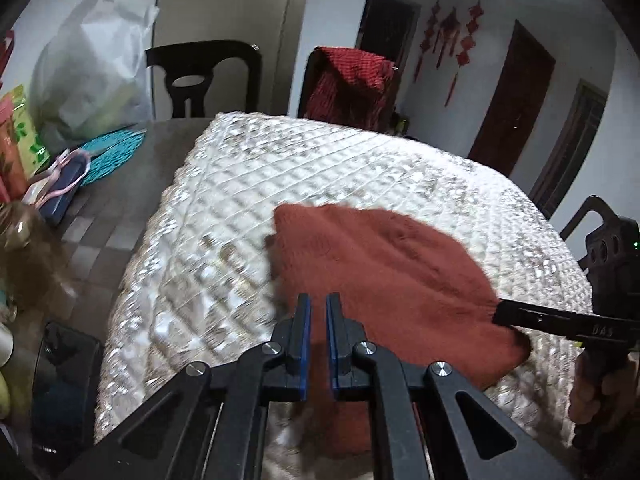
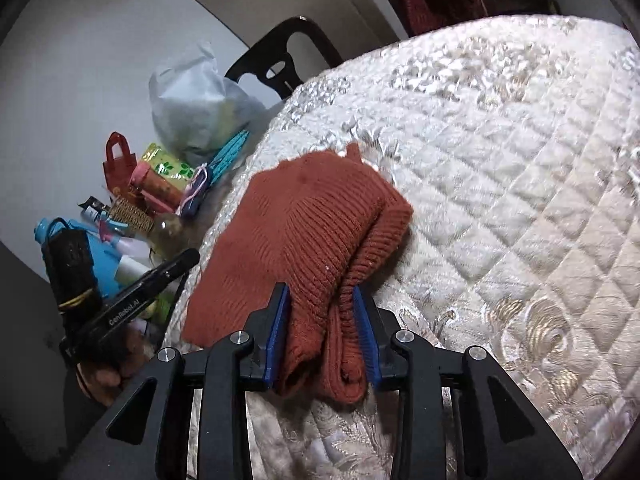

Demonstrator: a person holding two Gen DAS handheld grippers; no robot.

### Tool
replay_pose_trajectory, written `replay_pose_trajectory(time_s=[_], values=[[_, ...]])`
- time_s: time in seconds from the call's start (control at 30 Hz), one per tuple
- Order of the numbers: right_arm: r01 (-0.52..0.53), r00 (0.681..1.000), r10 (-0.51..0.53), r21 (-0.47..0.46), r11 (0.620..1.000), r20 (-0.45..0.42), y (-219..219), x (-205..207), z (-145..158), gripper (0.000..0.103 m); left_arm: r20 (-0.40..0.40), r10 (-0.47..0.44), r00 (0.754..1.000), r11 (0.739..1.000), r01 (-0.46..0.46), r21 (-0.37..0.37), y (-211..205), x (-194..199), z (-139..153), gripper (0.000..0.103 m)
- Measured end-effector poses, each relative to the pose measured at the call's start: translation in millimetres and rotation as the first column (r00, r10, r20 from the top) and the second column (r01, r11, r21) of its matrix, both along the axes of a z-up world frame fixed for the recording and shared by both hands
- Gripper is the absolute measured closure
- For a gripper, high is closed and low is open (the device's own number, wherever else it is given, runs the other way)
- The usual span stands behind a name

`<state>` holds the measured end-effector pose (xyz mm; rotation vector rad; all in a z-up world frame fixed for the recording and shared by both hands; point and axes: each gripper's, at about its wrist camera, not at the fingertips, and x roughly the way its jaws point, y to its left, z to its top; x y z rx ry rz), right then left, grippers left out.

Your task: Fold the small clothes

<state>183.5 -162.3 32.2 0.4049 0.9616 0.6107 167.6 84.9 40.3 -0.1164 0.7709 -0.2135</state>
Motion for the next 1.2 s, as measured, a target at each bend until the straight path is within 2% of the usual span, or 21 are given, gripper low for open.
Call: replay_pose_trajectory(time_s=[0.07, 0.2, 0.33, 0.57, 0.67, 0.87, 1.0, 1.2], values=[[-0.007, 1.000, 0.007, -0.002, 1.000, 0.002, 2, 0, 2, 0.069, -0.001, -0.016, 1.000, 1.000, 0.016, -0.001, -6, 2, 1, 0.094], [-0.019, 0.999, 0.017, -0.044, 0.999, -0.048, 4, -3, -8, 0.069, -0.022, -0.038, 0.999, 0.999, 0.038, -0.010, -14, -2, -6, 0.094], [-0.033, 0.994, 0.031, -0.014, 0.999, -0.100, 0, -6, -20, 0.069, -0.032, -0.042, 0.999, 0.999, 0.041, -0.018, -13, -13, -10, 0.093], [-0.025, 0.995, 0.023, -0.012, 1.000, -0.095, -3, -7, -21, 0.074, -0.015, -0.051, 0.999, 0.999, 0.051, 0.013, -21, -23, -19, 0.089], [-0.008, 0.998, 0.005, -0.041, 0.999, -0.068, -7, -11, -14, 0.074, -0.014, -0.044, 0.999, 0.998, 0.045, 0.033, -25, -25, -16, 0.085], [0.031, 0.996, -0.022, -0.114, 0.993, 0.085, 1, -14, 19, 0.074, 0.002, -0.030, 1.000, 0.999, 0.030, 0.039, -33, -21, -9, 0.083], [0.020, 0.988, 0.007, -0.170, 0.985, 0.157, 21, -6, 26, 0.074, 0.000, -0.033, 0.999, 0.998, 0.033, 0.058, -43, -19, -11, 0.083], [0.029, 0.993, 0.005, -0.283, 0.959, 0.119, 32, 13, -4, 0.074, 0.002, -0.035, 0.999, 0.996, 0.035, 0.087, -53, -20, -16, 0.078]])
